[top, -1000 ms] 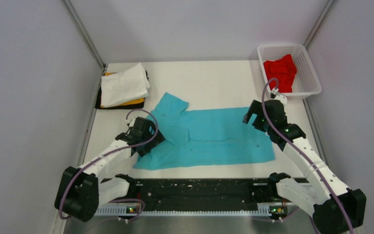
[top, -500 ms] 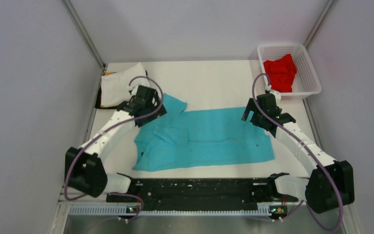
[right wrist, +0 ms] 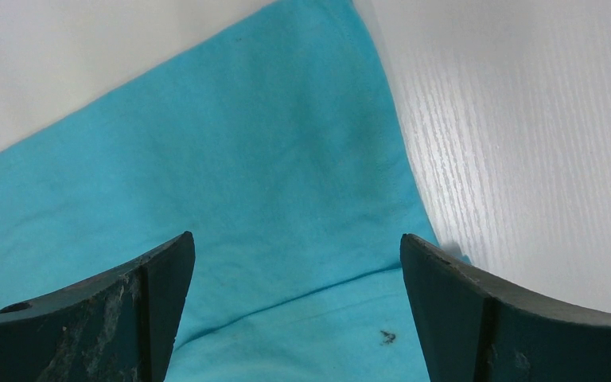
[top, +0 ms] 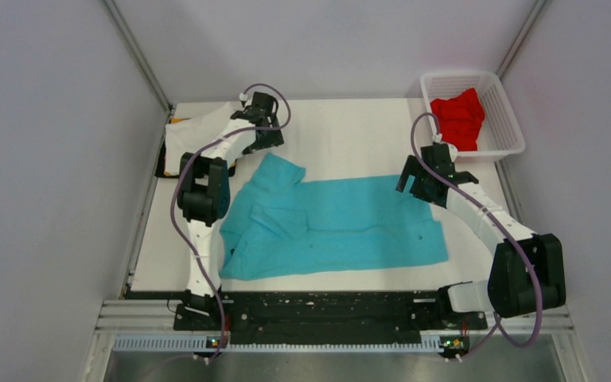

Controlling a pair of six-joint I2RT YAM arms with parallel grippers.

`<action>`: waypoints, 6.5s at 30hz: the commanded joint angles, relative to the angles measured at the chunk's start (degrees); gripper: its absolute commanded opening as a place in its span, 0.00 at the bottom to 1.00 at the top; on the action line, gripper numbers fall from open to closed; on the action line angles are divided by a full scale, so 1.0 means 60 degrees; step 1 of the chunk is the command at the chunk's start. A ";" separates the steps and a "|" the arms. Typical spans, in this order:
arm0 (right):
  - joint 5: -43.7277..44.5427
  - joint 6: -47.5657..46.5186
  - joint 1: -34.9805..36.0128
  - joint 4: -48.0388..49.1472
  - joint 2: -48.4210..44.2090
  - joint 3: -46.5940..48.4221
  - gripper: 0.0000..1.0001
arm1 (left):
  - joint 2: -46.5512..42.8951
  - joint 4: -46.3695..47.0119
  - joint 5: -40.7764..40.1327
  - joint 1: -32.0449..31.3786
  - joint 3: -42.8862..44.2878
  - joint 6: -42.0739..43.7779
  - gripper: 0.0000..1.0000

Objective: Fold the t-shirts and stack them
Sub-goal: Grab the side of the flattened tshirt furthest away from the robot with both arms, then fold the other side of the tshirt into a rectangle

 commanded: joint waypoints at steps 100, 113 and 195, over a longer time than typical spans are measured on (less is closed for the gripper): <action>0.3491 -0.0393 0.1010 0.0496 0.1923 0.1315 0.00 | -0.7796 0.0716 0.2814 -0.0923 -0.6847 -0.0176 0.00; 0.3437 -0.0304 0.1037 -0.0811 -0.0236 0.0421 0.00 | -1.1132 0.0143 0.2892 -0.1145 -0.9233 -0.1311 0.00; -0.1179 -0.4028 0.8925 0.4416 0.4874 0.2049 0.45 | -0.8076 0.1409 0.2743 0.0395 -1.1296 -0.3158 0.00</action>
